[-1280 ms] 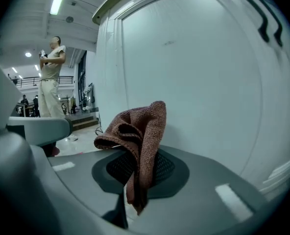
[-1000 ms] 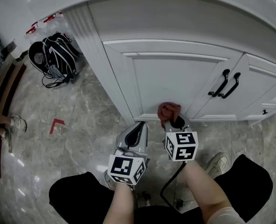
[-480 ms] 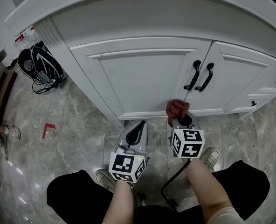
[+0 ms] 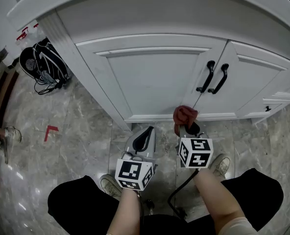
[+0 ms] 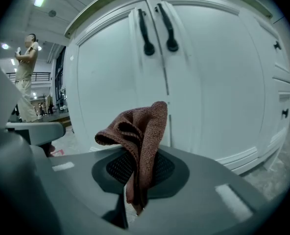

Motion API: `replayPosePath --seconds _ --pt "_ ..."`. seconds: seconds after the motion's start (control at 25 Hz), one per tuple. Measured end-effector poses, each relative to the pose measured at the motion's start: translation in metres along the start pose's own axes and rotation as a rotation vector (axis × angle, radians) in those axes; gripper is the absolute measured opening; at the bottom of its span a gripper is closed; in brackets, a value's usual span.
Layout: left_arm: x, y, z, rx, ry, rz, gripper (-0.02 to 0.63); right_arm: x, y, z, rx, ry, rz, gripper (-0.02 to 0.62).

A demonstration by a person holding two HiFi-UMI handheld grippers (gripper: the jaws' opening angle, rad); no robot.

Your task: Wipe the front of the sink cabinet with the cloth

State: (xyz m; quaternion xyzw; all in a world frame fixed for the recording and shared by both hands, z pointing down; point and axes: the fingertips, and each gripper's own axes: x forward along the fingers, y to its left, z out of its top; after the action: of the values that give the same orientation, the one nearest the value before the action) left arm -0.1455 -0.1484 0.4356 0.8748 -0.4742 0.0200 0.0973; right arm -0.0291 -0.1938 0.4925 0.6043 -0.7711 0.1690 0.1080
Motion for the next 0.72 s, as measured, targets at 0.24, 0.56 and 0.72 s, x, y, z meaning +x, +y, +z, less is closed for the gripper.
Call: replayPosePath --seconds 0.24,0.56,0.72 --pt "-0.020 0.045 -0.009 -0.013 0.015 0.074 0.000 0.031 0.070 -0.021 -0.024 0.045 0.120 0.081" --pt "-0.057 0.121 -0.034 -0.060 0.061 0.205 0.000 0.076 0.162 -0.050 -0.062 0.106 0.243 0.081" --pt "-0.065 0.142 -0.037 -0.071 0.057 0.233 0.000 0.096 0.193 -0.062 -0.060 0.133 0.277 0.081"
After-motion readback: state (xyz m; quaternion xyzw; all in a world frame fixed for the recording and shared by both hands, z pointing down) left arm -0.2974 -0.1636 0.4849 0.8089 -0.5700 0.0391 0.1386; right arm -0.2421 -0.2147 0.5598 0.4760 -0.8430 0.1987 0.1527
